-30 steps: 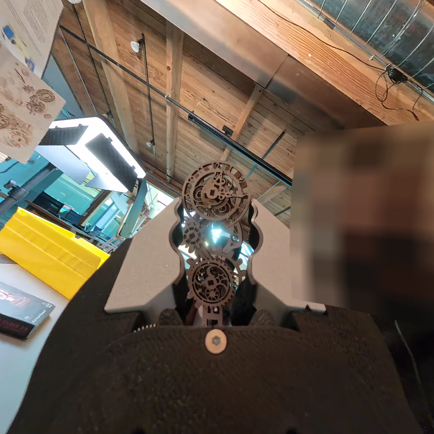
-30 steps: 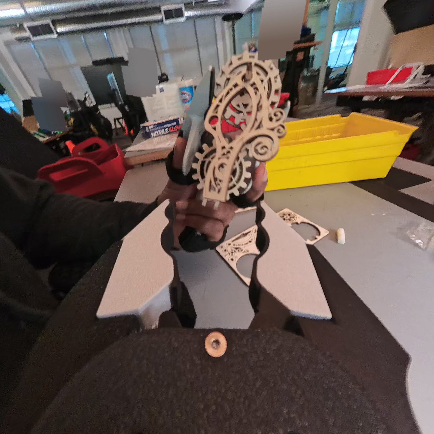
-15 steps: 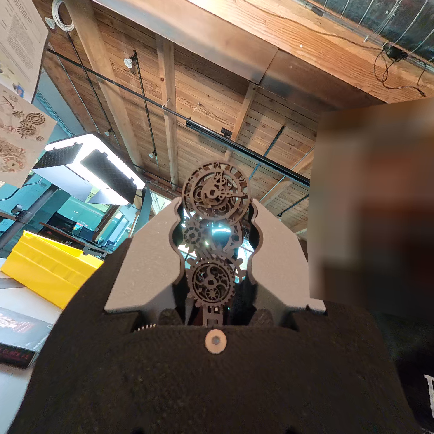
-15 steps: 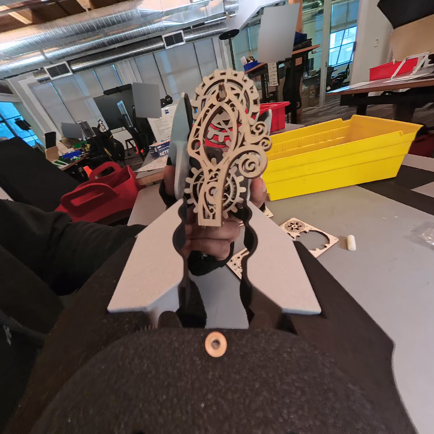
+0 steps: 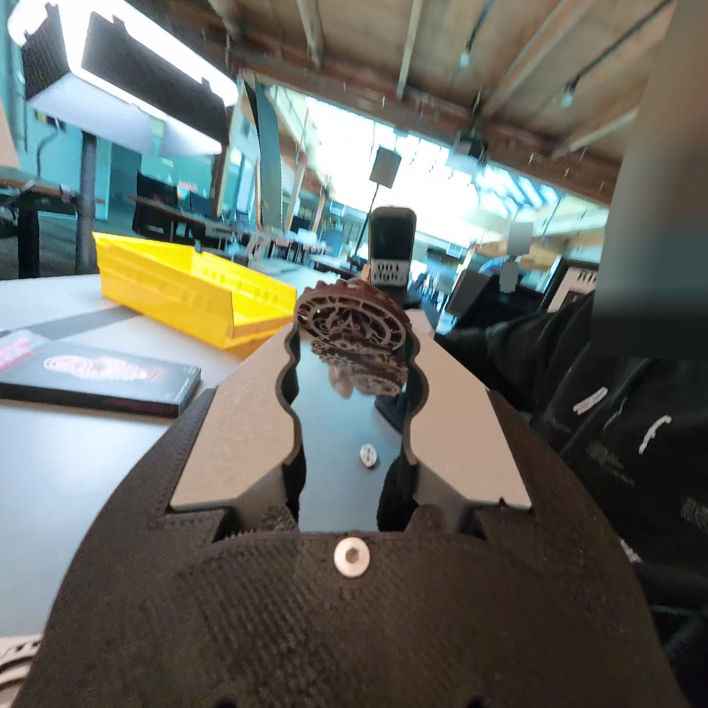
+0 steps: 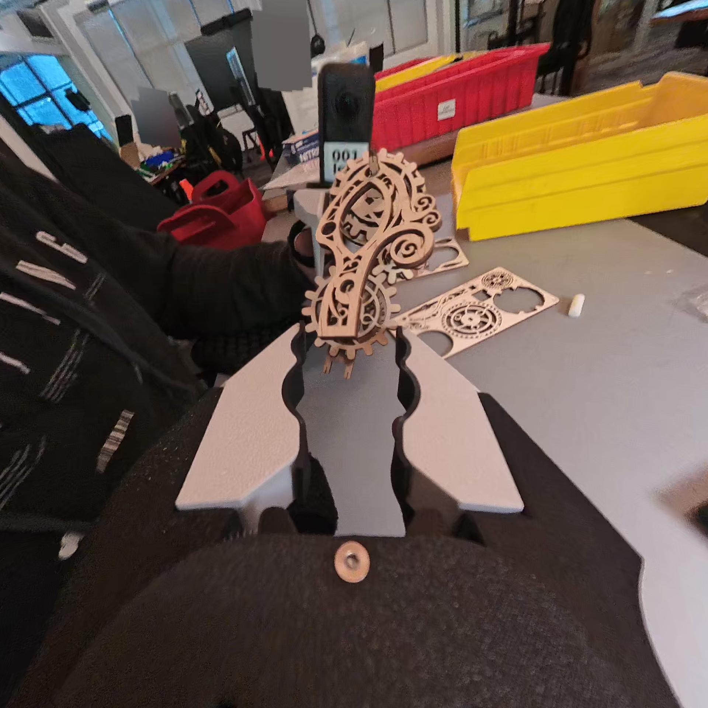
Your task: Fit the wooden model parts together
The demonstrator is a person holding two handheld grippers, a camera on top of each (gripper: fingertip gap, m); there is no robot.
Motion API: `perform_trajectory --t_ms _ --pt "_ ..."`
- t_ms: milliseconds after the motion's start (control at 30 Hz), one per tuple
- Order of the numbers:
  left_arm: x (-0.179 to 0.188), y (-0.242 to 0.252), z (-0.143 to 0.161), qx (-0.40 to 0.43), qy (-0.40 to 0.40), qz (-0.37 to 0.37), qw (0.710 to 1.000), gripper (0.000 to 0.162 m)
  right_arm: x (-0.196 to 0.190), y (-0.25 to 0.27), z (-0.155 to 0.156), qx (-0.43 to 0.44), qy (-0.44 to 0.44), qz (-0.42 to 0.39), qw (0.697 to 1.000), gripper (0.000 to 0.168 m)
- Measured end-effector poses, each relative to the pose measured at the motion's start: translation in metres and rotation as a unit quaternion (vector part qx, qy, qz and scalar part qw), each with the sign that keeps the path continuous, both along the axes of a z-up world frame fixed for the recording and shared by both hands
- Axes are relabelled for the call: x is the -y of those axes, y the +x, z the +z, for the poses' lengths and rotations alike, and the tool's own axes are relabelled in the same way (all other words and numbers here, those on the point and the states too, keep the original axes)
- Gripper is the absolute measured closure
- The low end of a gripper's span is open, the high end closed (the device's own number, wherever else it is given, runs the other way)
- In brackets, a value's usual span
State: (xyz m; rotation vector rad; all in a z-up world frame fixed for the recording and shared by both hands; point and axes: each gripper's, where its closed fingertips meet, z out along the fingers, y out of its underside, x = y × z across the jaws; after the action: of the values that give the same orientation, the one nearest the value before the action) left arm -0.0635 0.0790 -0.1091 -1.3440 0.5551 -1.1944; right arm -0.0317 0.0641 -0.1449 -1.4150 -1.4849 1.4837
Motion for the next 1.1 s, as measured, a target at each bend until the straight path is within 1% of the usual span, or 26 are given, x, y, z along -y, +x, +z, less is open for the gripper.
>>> perform_trajectory --t_ms 133,233,267,300,333,400,467,500,533,600,700,800,933,1000,1100 --pt "0.004 0.007 -0.031 -0.095 -0.034 -0.028 0.994 0.109 -0.001 0.019 -0.019 0.043 0.001 0.027 0.999 0.123" --pt "0.005 0.012 -0.067 -0.192 -0.071 -0.040 0.978 0.109 -0.003 0.028 -0.042 0.079 0.006 0.035 0.996 0.123" --pt "0.006 0.013 -0.079 -0.224 -0.080 -0.043 0.970 0.109 -0.003 0.030 -0.050 0.091 0.008 0.037 0.995 0.127" --pt "0.006 0.013 -0.091 -0.256 -0.088 -0.042 0.962 0.110 -0.006 0.032 -0.060 0.105 0.012 0.031 0.994 0.143" --pt "0.006 0.013 -0.104 -0.287 -0.096 -0.040 0.952 0.111 -0.006 0.034 -0.068 0.116 0.014 0.035 0.993 0.143" --pt "0.009 0.015 -0.124 -0.330 -0.111 -0.046 0.936 0.113 -0.005 0.036 -0.085 0.145 0.020 0.044 0.988 0.135" --pt "0.011 0.017 -0.140 -0.355 -0.128 -0.046 0.925 0.128 -0.008 0.037 -0.101 0.173 0.043 0.040 0.983 0.135" --pt "0.010 0.017 -0.148 -0.367 -0.138 -0.041 0.919 0.131 -0.009 0.037 -0.106 0.183 0.054 0.038 0.981 0.135" --pt "0.010 0.017 -0.154 -0.375 -0.146 -0.041 0.914 0.132 -0.010 0.037 -0.109 0.192 0.063 0.035 0.979 0.135" --pt "0.012 0.018 -0.161 -0.377 -0.157 -0.042 0.912 0.131 -0.010 0.037 -0.112 0.204 0.074 0.029 0.976 0.135" --pt "0.012 0.016 -0.160 -0.373 -0.156 -0.037 0.914 0.129 -0.007 0.038 -0.113 0.210 0.082 0.025 0.974 0.133" --pt "0.013 0.011 -0.156 -0.372 -0.144 -0.035 0.916 0.124 -0.009 0.039 -0.111 0.211 0.089 0.013 0.973 0.132" --pt "0.017 0.008 -0.149 -0.377 -0.118 -0.049 0.917 0.114 -0.015 0.043 -0.105 0.210 0.102 -0.009 0.972 0.126" --pt "0.019 0.006 -0.148 -0.394 -0.096 -0.061 0.912 0.108 -0.019 0.047 -0.101 0.215 0.112 -0.023 0.970 0.121" --pt "0.023 0.002 -0.153 -0.438 -0.063 -0.095 0.892 0.096 -0.017 0.058 -0.099 0.238 0.147 -0.035 0.960 0.116"
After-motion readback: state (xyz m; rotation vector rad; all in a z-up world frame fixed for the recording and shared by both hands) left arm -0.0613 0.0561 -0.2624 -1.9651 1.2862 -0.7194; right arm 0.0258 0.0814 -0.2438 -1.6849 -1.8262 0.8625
